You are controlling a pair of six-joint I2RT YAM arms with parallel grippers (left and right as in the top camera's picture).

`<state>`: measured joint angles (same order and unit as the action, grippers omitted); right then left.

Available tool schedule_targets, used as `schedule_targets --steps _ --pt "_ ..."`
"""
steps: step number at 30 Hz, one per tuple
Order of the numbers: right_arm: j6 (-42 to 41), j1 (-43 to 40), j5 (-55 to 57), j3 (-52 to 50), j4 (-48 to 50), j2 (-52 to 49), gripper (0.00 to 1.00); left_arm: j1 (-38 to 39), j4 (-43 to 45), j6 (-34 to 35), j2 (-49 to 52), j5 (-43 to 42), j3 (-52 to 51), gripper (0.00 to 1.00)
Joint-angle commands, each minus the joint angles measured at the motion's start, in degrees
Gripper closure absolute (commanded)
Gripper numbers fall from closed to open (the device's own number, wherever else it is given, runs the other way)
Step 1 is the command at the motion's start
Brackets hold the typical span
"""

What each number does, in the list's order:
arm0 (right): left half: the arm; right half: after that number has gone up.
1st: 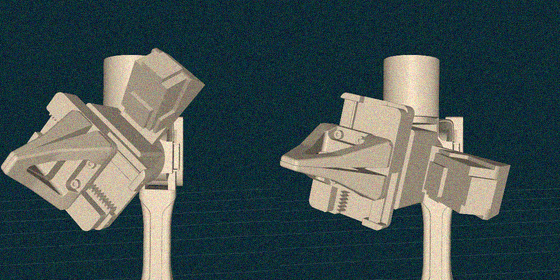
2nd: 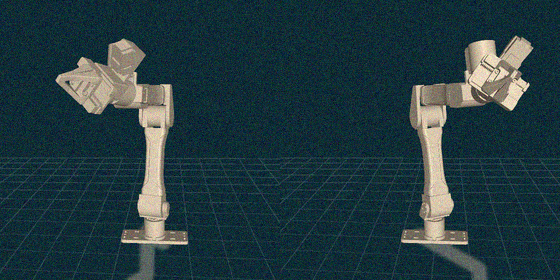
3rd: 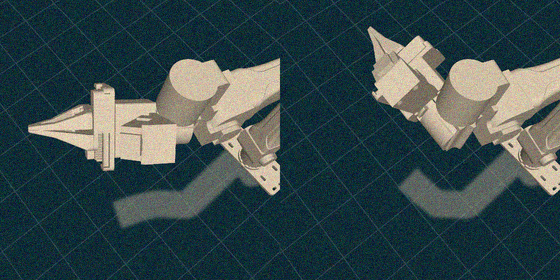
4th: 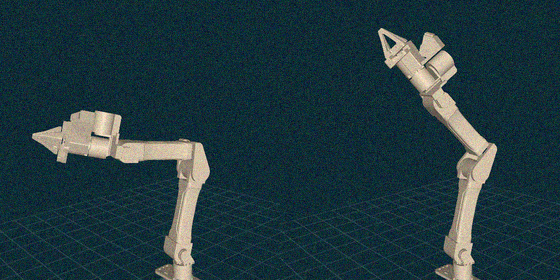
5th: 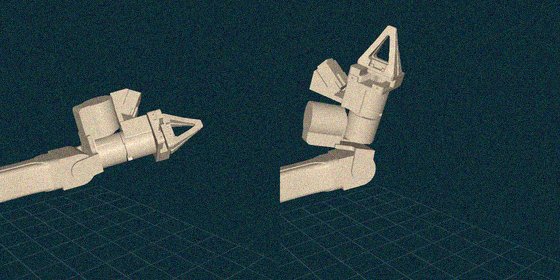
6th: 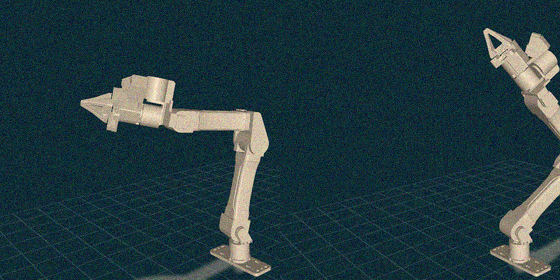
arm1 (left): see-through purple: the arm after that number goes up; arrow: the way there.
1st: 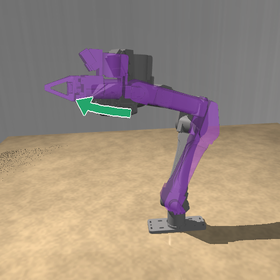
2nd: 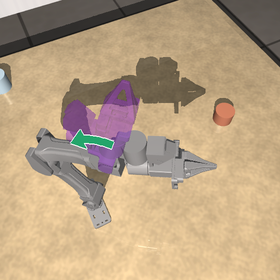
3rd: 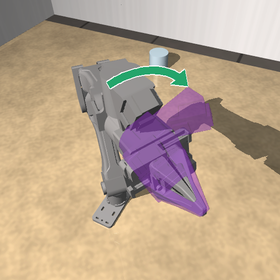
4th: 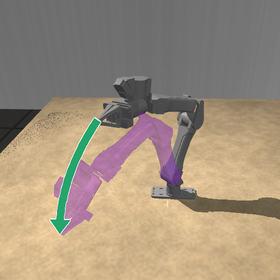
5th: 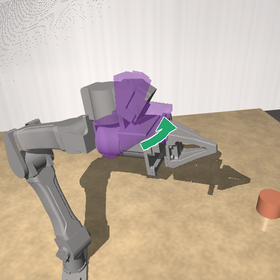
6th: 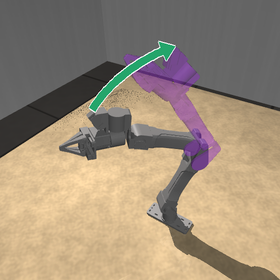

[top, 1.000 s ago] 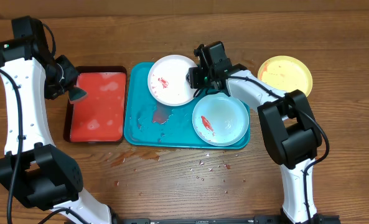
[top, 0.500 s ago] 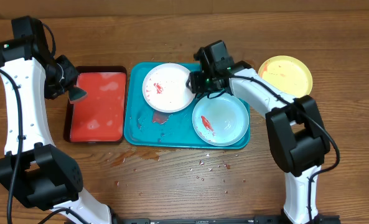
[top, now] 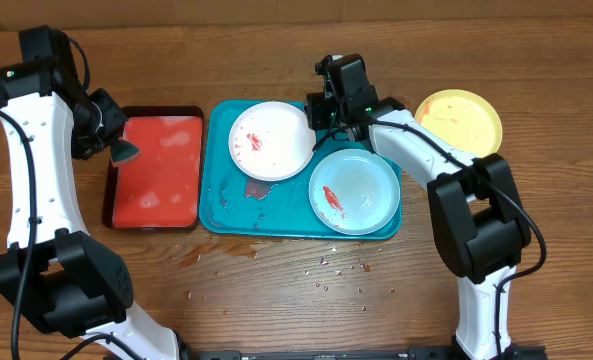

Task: Clean dirty plates on tray and stack at the side
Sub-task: 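Move the right gripper to the upper white plate's rim and grasp it, then carry the sponge with the left gripper onto the white plate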

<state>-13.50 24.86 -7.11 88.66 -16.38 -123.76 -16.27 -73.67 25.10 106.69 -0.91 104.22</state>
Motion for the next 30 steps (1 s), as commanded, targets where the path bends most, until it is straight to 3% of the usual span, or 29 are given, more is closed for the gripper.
schedule_targets --steps 1,6,13,18,22,26,30 --pt "0.0 0.6 0.0 -0.2 0.2 -2.1 0.56 -0.2 0.2 -0.9 0.9 -0.4 -0.3 0.96" --pt "0.0 2.0 -0.2 -0.2 0.4 -4.3 0.57 -0.2 0.2 -0.9 0.9 -0.5 -0.3 0.96" --pt "0.4 3.5 0.0 -0.2 0.3 -4.7 0.69 -0.2 0.0 -0.9 0.9 -0.7 -0.3 0.96" --pt "0.4 4.0 1.1 -0.2 -0.9 -4.7 0.88 -0.2 -0.1 -0.9 0.9 -0.9 -0.3 0.96" --pt "-0.1 4.1 0.9 -0.2 -5.1 -4.7 0.96 0.0 0.3 -3.9 0.9 -6.8 -0.3 0.96" --pt "-0.4 4.1 -7.3 -0.2 -8.7 -4.7 0.96 2.8 0.9 -4.8 0.9 -9.6 -0.3 0.96" --pt "-0.5 4.1 -8.2 -0.2 -9.6 -4.7 0.96 6.9 1.3 -5.0 0.9 -9.6 -0.3 0.96"
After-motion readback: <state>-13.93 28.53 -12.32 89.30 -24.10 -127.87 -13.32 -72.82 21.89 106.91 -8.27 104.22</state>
